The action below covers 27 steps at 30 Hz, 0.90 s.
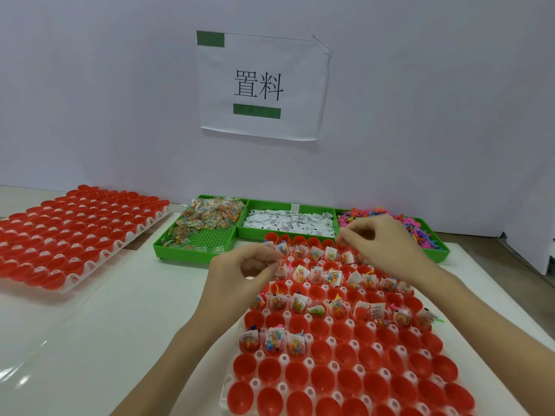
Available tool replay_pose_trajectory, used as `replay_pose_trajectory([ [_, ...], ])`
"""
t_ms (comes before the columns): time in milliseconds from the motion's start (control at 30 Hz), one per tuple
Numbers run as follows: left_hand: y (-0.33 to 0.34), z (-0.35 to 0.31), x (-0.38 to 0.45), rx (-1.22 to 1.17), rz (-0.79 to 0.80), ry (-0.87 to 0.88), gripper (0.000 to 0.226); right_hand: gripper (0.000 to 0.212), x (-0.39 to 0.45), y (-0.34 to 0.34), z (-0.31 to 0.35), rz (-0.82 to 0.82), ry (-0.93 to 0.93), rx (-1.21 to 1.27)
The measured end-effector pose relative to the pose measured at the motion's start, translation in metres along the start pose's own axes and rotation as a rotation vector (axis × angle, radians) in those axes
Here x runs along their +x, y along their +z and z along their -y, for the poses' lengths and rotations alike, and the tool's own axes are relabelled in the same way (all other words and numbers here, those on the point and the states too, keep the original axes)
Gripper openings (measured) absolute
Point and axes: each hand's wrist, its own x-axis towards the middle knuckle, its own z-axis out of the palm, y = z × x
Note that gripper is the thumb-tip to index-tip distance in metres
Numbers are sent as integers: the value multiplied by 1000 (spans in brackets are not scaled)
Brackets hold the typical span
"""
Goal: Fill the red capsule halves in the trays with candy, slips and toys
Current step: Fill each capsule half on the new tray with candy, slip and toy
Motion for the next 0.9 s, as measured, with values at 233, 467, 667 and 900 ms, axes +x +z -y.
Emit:
replay_pose_trajectory([
  [233, -5, 6, 1, 360, -20, 370, 14, 16, 67, 27, -29, 69, 41, -160],
  [467, -18, 9, 3, 789, -11, 579, 36, 17, 102, 48, -45, 88, 95, -250],
  [667, -21, 8, 4, 833, 5, 585, 40, 23, 112, 61, -44, 178, 75, -314],
  [900, -17, 11, 3, 835, 35, 596, 40, 17, 119, 66, -45, 161, 89, -346],
])
